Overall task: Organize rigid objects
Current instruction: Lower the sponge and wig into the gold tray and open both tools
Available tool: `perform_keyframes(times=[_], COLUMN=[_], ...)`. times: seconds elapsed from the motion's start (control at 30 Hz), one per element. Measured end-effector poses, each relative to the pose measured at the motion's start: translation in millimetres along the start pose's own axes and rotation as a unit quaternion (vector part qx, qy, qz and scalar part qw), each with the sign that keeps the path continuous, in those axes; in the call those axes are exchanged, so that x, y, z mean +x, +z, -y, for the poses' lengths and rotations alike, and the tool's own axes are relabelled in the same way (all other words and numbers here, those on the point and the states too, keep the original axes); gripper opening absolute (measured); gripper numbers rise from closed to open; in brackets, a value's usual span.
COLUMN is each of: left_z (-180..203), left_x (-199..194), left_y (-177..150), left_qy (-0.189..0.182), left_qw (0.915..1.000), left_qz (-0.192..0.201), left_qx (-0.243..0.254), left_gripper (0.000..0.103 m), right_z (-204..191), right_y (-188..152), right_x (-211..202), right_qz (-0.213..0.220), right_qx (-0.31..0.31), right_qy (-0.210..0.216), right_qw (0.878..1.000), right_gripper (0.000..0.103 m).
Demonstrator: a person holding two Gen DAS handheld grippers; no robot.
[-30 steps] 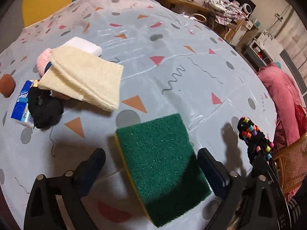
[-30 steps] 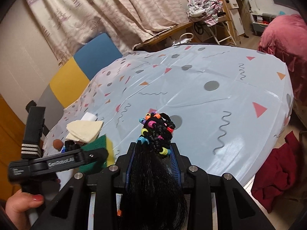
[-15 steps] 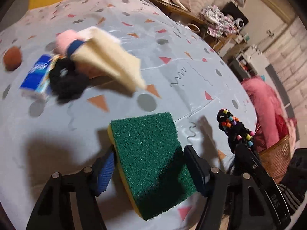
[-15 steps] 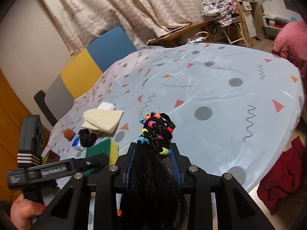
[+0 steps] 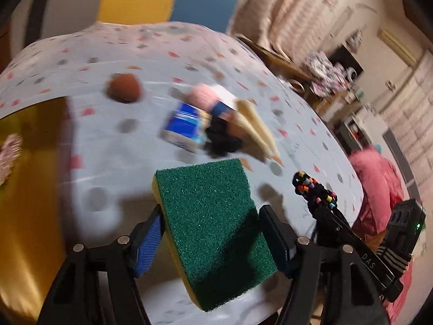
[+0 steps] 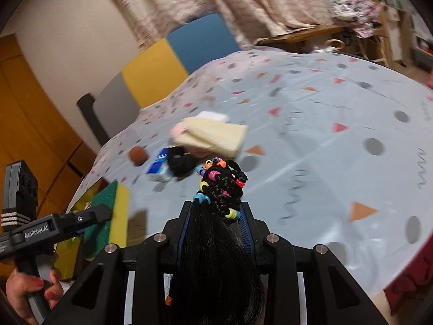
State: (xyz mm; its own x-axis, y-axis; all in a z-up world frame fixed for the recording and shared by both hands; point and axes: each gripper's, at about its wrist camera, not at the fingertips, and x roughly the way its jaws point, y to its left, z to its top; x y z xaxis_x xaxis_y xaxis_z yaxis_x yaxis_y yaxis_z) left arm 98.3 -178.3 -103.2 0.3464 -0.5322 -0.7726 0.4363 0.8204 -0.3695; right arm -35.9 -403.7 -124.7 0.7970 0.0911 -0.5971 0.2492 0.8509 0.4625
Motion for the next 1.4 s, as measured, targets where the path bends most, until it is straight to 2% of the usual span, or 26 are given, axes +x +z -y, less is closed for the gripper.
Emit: perform_keyframes(times=[0.3,0.63,0.87,0.93,1.03,1.17,1.23,1.3,1.4], left_z=[-107.8,-219.1,-257.5,-261.4,-264.0,-263.3,-262.7,-263.6,-264.0], left_x=[-61.5,-94.6,-103.9,-109.8,-120.3,-136.5,-146.8,-153.5,-158.3], left_y=[-11.0,-34.4,-38.1,-38.8,-41.3,-45.1,-50.7,-56.0,-66.6], left_qy=[0.051,0.118,0.189,0.217,0.235,0.233,0.217,0.186,0.116], left_qw=[0.9947,0.9813,0.9704,0.9645,0.9609,0.9590,0.9580,0.9579,0.9564], left_qz=[0.046,0.036,0.012,0.017,0.028,0.055,0.078,0.095,0.118], left_qx=[-0.077,-0.148,-0.149,-0.150,-0.144,-0.152,-0.170,-0.197,-0.240], left_gripper=[0.071,0.071,0.076,0.084,0.086,0.086,0.086,0.086,0.086], right_z=[-83.3,-174.0,-222.6,-233.9,-246.6,-260.8,-268.3,-275.9,-288.1], right_y=[2.0,-9.1,-20.9,-24.7,-29.2,-33.0,-34.3,-35.7,-36.0], right_x=[19.8,41.0,58.5,64.4,75.2,90.7,99.1,108.7,128.5], right_qz=[-0.023,-0.051,-0.079,-0.088,-0.103,-0.121,-0.129,-0.138,-0.155], right_qx=[-0.047,-0.115,-0.161,-0.169,-0.174,-0.180,-0.183,-0.184,-0.184], right_qy=[0.070,0.127,0.148,0.151,0.153,0.153,0.151,0.147,0.136], right_qw=[0.996,0.984,0.973,0.970,0.967,0.964,0.963,0.962,0.961], right_gripper=[0.034,0.034,0.034,0.034,0.034,0.034,0.034,0.034,0.034])
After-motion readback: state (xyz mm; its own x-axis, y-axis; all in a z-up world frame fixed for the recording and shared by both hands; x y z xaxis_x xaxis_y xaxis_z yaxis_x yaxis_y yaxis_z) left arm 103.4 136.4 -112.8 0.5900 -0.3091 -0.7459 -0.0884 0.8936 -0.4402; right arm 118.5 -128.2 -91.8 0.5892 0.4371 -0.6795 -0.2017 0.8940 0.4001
